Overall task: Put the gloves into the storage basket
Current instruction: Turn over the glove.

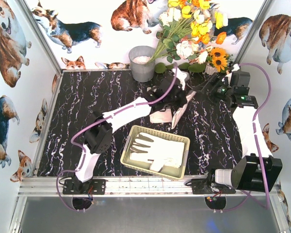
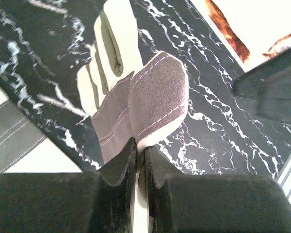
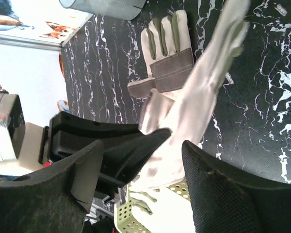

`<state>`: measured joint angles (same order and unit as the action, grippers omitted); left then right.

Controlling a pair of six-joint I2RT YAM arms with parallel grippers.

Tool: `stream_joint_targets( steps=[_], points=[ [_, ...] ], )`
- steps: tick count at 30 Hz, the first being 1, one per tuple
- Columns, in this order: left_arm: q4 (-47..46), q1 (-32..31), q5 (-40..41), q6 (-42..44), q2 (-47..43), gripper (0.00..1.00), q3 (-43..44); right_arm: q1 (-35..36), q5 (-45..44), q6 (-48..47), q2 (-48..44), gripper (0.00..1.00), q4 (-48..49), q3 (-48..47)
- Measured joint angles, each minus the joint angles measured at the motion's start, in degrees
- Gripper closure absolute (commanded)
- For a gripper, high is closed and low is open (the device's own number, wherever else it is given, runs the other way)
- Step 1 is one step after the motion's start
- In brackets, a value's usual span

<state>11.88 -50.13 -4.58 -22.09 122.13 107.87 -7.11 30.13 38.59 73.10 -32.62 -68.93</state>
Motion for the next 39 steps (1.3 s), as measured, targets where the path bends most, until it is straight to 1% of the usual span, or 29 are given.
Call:
stream_joint_targets(
  steps=[5,9,12,18,23,27,31,39],
  points=[
    [-0.2,2.6,3.8,-8.9,-4.0,1.0,-4.7,0.0,0.9,0.9,-0.1,0.21,1.6,0.6],
    [-2.5,5.9,5.9,-18.2,-8.2,1.0,-9.1,0.0,1.6,1.6,-0.8,0.17,3.7,2.4],
    [-5.4,8.2,7.5,-25.5,-11.8,1.0,-13.0,0.0,2.9,4.1,-1.0,0.16,6.4,4.0],
    [-12.9,10.4,11.5,-39.2,-18.1,1.0,-19.6,0.0,6.1,13.0,-1.0,0.12,14.3,8.0],
    [-18.8,10.3,13.2,-47.7,-19.7,1.0,-20.8,0.6,8.7,23.6,-0.6,0.12,24.0,11.5],
    [-22.9,10.3,14.3,-52.8,-20.0,1.0,-21.8,2.1,9.9,32.1,0.8,0.12,30.9,11.8],
    [-25.7,10.3,15.3,-55.9,-20.0,1.0,-21.8,3.8,10.6,40.0,1.5,0.12,36.3,13.2],
    [-29.3,10.3,16.3,-58.8,-20.0,1.0,-21.6,7.4,10.1,51.8,2.3,0.12,43.2,16.3]
  ],
)
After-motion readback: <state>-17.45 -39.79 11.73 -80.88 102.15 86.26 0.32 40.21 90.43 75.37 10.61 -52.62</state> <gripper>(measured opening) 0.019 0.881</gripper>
